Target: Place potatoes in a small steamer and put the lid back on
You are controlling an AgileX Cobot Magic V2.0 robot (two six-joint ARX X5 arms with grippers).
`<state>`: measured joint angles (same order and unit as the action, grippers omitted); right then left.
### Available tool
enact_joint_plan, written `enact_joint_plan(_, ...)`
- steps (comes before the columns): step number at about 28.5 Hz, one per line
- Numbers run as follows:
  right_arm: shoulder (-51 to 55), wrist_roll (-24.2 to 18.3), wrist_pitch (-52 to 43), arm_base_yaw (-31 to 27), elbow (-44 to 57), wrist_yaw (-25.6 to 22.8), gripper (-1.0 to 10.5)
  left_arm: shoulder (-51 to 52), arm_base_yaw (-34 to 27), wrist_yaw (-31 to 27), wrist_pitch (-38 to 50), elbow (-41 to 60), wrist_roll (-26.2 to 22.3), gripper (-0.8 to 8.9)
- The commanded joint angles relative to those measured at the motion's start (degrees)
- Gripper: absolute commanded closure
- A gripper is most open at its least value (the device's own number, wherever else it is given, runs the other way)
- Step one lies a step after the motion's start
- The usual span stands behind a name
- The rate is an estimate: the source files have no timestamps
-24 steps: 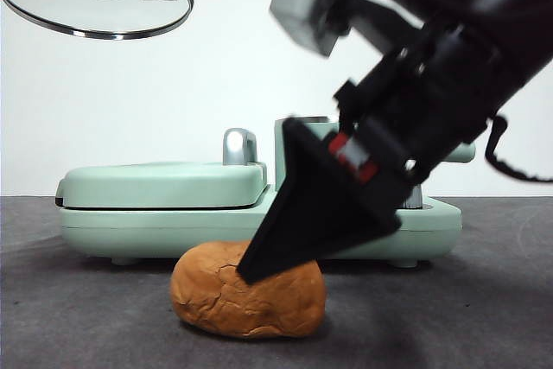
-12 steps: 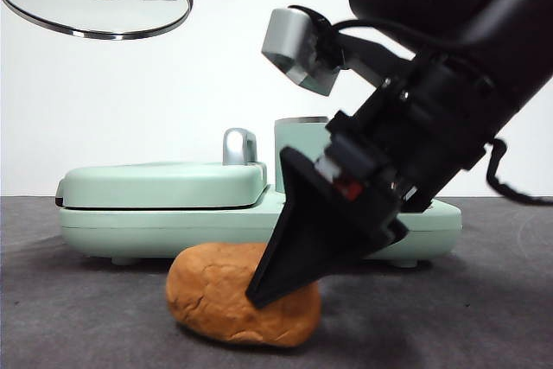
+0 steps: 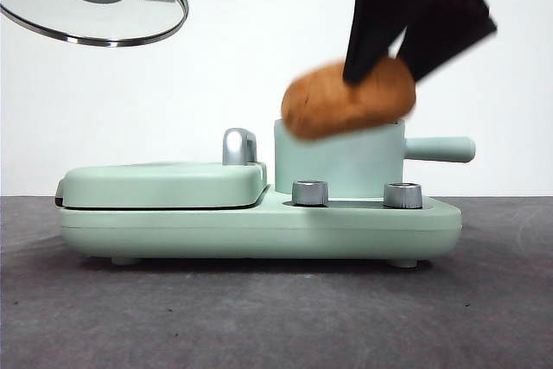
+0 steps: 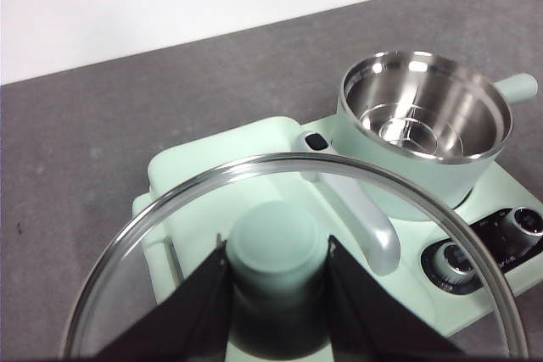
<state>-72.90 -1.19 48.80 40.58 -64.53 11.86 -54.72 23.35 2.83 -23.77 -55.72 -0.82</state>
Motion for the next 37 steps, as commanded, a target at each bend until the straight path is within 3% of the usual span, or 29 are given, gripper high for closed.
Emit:
enact_joint_plan(1, -2.12, 0.48, 1.31, -1.62, -5.4, -0.44, 7.1, 0.28, 0.13, -0.04, 1.18, -0.68, -0.61, 8.04)
enact_joint_plan(8, -11.45, -2.78, 1.79, -7.61, -17.88, -0.44, 7.1, 0.28, 0.13, -0.07, 0.46, -0.68, -0.63, 8.04)
enact_joint_plan(14, -21.66, -5.03, 1.73, -11.1, -28.55, -3.26, 7.1, 0.28, 0.13, -0.07, 0.39, -0.68, -0.63, 8.04)
enact_joint_plan(20, -29.53, -5.27, 1.84, -13.7, -35.95, -3.32, 7.1, 0.26, 0.13, -0.07, -0.35, -0.68, -0.63, 8.04)
enact_joint_plan(37, -38.51, -5.33, 0.83, -15.76, -36.94, -5.05, 7.0, 0.26, 0.13, -0.07, -2.4, -0.68, -0.66, 8.04)
